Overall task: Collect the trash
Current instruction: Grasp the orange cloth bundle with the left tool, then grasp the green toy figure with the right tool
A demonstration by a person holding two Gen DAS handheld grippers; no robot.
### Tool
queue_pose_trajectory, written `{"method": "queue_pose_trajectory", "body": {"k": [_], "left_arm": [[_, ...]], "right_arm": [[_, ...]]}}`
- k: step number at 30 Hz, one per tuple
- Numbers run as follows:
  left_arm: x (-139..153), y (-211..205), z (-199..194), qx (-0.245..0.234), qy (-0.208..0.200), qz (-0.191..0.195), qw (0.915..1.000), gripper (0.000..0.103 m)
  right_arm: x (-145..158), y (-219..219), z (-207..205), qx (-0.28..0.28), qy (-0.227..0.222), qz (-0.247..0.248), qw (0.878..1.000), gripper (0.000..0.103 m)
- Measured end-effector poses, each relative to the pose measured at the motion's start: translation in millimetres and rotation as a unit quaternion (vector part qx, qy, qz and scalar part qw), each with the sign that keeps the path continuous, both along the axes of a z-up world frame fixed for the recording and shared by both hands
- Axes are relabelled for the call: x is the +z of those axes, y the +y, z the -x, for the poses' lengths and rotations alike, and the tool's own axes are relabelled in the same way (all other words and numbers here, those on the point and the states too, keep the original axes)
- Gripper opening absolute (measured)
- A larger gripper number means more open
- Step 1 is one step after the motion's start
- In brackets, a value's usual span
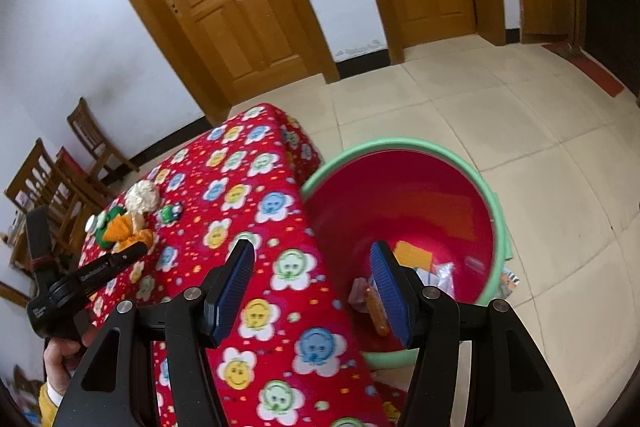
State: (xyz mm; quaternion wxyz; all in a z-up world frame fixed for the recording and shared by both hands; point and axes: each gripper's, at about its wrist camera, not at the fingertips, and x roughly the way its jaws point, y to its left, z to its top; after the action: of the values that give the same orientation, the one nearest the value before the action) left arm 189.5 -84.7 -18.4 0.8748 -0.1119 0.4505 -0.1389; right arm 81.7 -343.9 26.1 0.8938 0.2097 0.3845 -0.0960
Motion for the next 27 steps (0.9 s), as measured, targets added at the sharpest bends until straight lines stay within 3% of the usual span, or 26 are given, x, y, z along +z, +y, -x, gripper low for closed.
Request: {"method": "queue_pose_trajectory", "body": {"k": [14,27], "left_arm": [[39.2,79.6,10.8,0.064,-0.041,-0.050,0.9959,0.026],[18.6,135.7,-17.9,0.108,-0.050,-0.073,0.9902,0.026]], "right_arm": [[12.7,73.7,-46.5,0.067,-0.002,0.003,0.998,0.062],[-14.4,147.9,-132.6,0.106,0.022,0.040,0.993,0.062]]}}
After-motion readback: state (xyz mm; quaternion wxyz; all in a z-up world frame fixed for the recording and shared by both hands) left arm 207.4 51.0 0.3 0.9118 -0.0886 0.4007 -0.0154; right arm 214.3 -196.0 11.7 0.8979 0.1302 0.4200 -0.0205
